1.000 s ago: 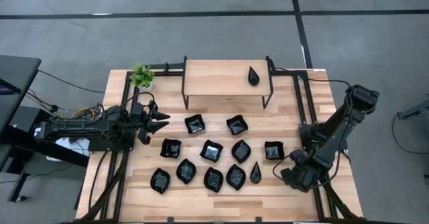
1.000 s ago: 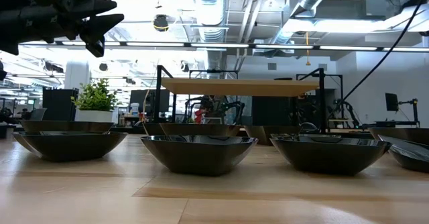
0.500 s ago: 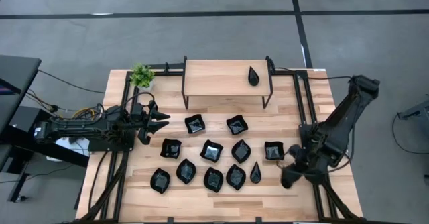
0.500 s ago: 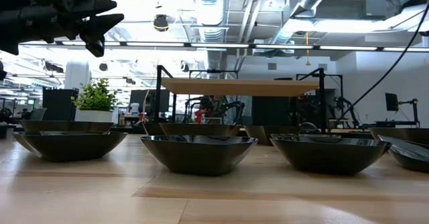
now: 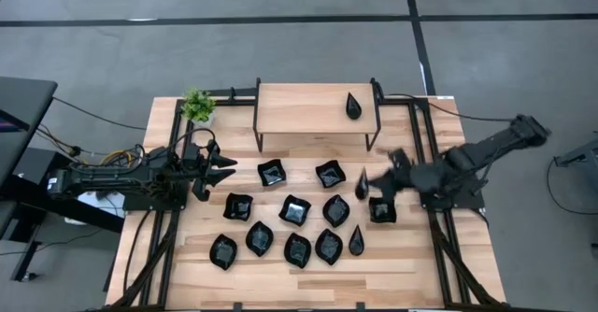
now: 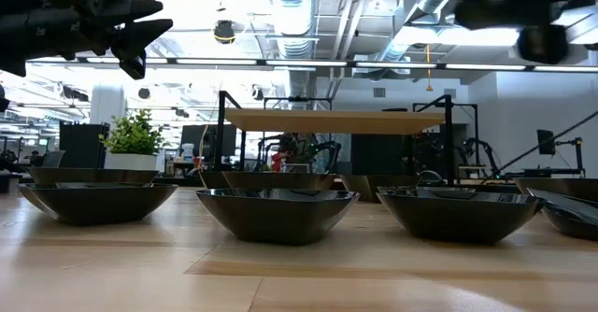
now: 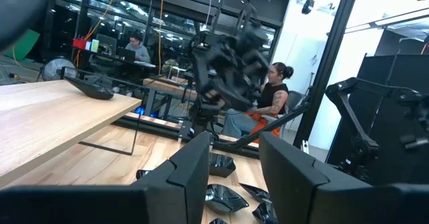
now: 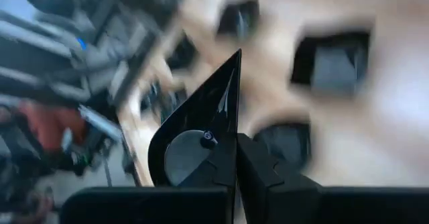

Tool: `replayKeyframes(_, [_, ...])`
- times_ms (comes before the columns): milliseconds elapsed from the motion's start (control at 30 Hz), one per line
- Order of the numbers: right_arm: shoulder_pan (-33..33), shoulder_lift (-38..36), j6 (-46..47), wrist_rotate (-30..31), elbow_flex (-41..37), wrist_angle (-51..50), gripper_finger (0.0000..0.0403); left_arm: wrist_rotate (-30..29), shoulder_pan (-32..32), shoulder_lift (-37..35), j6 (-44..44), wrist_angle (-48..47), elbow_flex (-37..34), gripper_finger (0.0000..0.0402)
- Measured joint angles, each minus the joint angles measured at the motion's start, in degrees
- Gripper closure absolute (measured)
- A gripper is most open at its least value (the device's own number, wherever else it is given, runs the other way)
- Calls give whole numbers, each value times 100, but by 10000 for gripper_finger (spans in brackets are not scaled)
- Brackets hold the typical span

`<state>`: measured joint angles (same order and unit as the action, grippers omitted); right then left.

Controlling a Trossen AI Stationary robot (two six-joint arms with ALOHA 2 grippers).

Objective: Pick & Place Mini shaped plates
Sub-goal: Stack the drop shaped plate on top of the other drop shaped plate on the shelf

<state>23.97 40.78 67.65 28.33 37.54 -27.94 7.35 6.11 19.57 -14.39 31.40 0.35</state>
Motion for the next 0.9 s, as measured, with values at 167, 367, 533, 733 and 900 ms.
replayKeyframes(167, [-1346, -321, -1402, -365, 5, 566, 403, 0, 0, 0, 0, 1, 1, 270])
replayKeyframes(367, [-2990, -400, -2698, -1279, 457, 570, 403, 0, -2, 0, 0, 8, -1, 270])
replayKeyframes(533, [-4315, 11, -3364, -2346, 1241, 152, 403, 0, 0, 0, -2, 19, -1, 270])
replayKeyframes(733, [-5744, 1109, -4098, -3608, 2591, -1516, 403, 0, -2, 0, -2, 39, 0, 270])
replayKeyframes(900, [-6610, 2321, -4926, -4473, 3755, -2484, 403, -1, 0, -1, 0, 42, 2, 270])
